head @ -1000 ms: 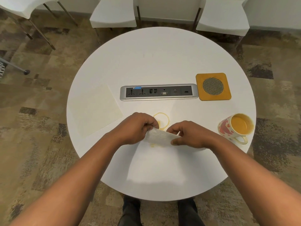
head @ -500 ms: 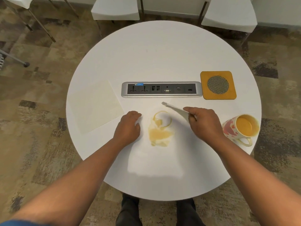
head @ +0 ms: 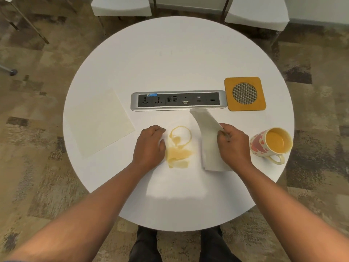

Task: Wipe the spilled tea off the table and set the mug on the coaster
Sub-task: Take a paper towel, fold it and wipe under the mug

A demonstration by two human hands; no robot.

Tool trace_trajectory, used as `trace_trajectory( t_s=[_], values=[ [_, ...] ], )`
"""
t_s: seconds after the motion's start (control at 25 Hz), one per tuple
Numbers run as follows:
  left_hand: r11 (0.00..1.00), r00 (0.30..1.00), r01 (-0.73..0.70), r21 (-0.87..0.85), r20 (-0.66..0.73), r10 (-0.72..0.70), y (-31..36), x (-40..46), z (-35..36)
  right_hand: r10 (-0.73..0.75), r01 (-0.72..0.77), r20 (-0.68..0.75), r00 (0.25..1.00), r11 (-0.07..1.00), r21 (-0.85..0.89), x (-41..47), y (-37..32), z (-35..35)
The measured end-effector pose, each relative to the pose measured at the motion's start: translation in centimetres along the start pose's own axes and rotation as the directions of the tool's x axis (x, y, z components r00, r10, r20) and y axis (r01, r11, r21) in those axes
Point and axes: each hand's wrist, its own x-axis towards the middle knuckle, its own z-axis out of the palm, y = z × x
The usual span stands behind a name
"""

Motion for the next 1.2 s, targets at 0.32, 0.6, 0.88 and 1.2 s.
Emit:
trace_trajectory(
  t_s=[0.32, 0.6, 0.88, 1.2],
  values=[
    [0.938, 0.942, -0.271, -0.216, 0.140, 0.304, 13.2, 2.3, 3.6, 0.156, 0.024, -0.333, 0.930, 0.878, 0.478, -1.7, 3.0, -11.1],
    [0.925, 0.865, -0.192, -0.328, 0.388, 0.317, 22.2, 4.7, 9.5, 0.440, -0.012, -0.417, 0.795, 0.699, 0.715, -2.8, 10.8, -22.2],
    [0.901, 0.863, -0.181, -0.394, 0.376, 0.337, 24.0, 6.3, 12.6, 0.628, -0.318, 0.030, 0.778, 0.353, 0.880, -3.2, 19.1, -22.1],
    [0.862, 0.872, -0.169, -0.478, 0.335, 0.356, 24.9, 6.5, 12.8, 0.599, -0.426, 0.250, 0.761, 0.170, 0.889, -2.6, 21.2, -18.3]
  ],
)
